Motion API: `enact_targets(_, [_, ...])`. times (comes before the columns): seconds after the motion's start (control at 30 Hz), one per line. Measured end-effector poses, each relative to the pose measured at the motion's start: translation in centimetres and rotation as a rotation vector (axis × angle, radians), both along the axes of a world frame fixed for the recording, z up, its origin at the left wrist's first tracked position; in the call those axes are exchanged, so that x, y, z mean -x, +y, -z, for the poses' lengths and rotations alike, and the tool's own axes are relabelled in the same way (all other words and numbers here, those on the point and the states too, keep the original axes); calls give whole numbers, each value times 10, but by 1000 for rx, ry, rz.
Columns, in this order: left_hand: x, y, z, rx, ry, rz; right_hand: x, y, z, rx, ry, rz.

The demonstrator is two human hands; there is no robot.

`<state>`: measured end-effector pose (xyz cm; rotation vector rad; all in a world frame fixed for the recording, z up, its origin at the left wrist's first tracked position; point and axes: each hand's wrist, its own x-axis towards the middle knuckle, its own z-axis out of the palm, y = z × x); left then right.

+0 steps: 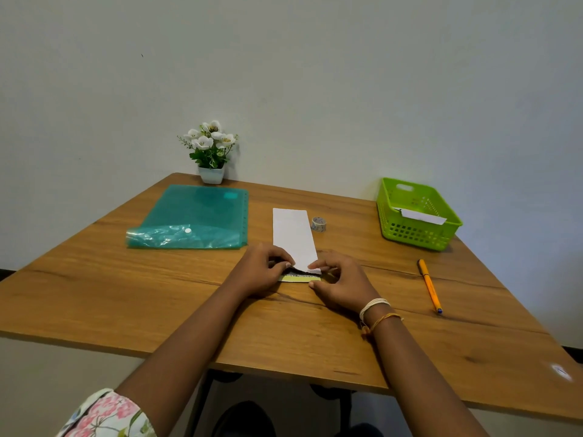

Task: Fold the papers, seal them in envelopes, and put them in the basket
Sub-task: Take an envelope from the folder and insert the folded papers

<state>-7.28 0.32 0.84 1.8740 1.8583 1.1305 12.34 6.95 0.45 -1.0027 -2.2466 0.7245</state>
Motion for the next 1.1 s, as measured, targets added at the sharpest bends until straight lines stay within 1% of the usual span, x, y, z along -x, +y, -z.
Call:
enact_targets(0.2, [1, 0, 0, 32, 1, -19, -2, 2, 1, -7, 27, 19])
enact_targets(0.37, [0, 0, 0, 70, 28, -18, 2, 1, 2, -104, 37, 61])
enact_targets(0.5, [-1, 2, 0, 65, 35, -47, 8, 3, 5, -174, 23, 94])
enact_targets(0.67, [0, 4, 3, 74, 48, -37, 10, 1, 5, -206, -7, 127])
enact_targets(0.8, [-2, -1, 3, 49, 170, 3, 11, 1, 7, -249, -71, 114])
enact_targets(0.93, [0, -9, 6, 58, 442, 38, 11, -5, 9, -334, -172, 131])
enact_targets(1.0, [1, -11, 6, 62, 505, 64, 13, -9, 8, -400, -186, 76])
enact_targets(1.1, [3, -17, 5, 106, 560, 94, 17, -19, 4, -386, -236, -17])
